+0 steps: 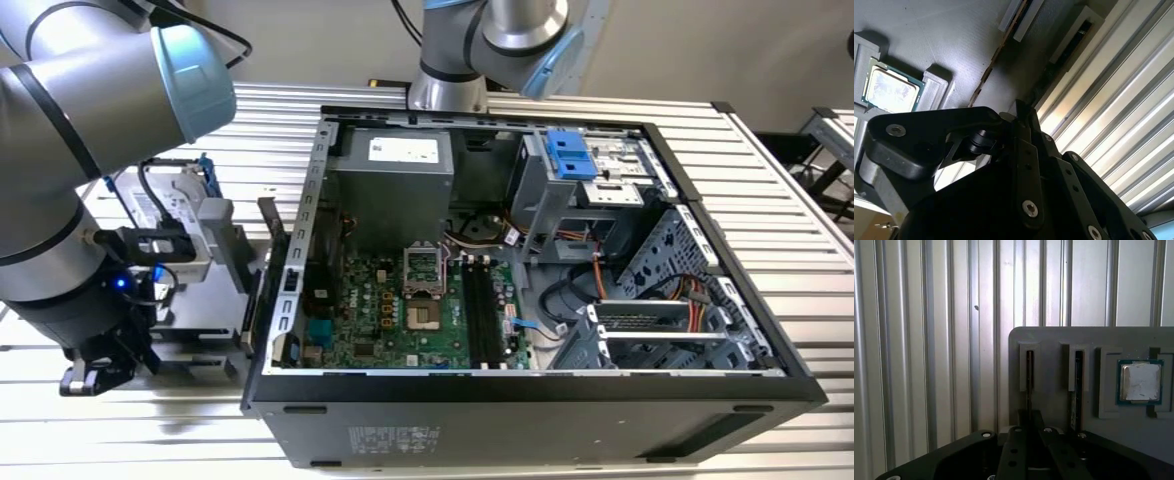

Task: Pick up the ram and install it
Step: 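Pick up the ram and move it above insertion slot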

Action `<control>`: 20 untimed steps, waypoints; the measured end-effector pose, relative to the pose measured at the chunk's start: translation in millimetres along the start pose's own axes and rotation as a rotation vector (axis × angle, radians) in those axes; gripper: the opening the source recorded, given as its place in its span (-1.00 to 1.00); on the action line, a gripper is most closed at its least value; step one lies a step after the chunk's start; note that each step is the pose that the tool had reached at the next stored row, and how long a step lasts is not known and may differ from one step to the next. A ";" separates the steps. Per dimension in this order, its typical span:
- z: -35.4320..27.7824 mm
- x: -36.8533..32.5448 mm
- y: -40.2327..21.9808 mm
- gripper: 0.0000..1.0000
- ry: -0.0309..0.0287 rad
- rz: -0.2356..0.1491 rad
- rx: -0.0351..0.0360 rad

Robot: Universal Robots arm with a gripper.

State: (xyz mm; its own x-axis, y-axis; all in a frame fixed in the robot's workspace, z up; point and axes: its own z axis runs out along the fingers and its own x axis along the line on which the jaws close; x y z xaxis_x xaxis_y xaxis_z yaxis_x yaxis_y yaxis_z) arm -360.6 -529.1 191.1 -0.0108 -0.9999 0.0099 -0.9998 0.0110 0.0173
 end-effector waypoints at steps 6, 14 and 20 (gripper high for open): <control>0.0 0.0 0.0 -1.00 0.0000 0.000 0.0000; -4.8 0.1 0.1 -1.00 0.0000 0.000 0.0000; -9.5 0.1 0.2 -1.00 -0.0001 0.000 0.0001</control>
State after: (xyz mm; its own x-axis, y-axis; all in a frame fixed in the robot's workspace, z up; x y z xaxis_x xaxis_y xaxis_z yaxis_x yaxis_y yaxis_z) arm -360.6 -529.1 200.6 -0.0106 -0.9999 0.0098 -0.9998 0.0108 0.0173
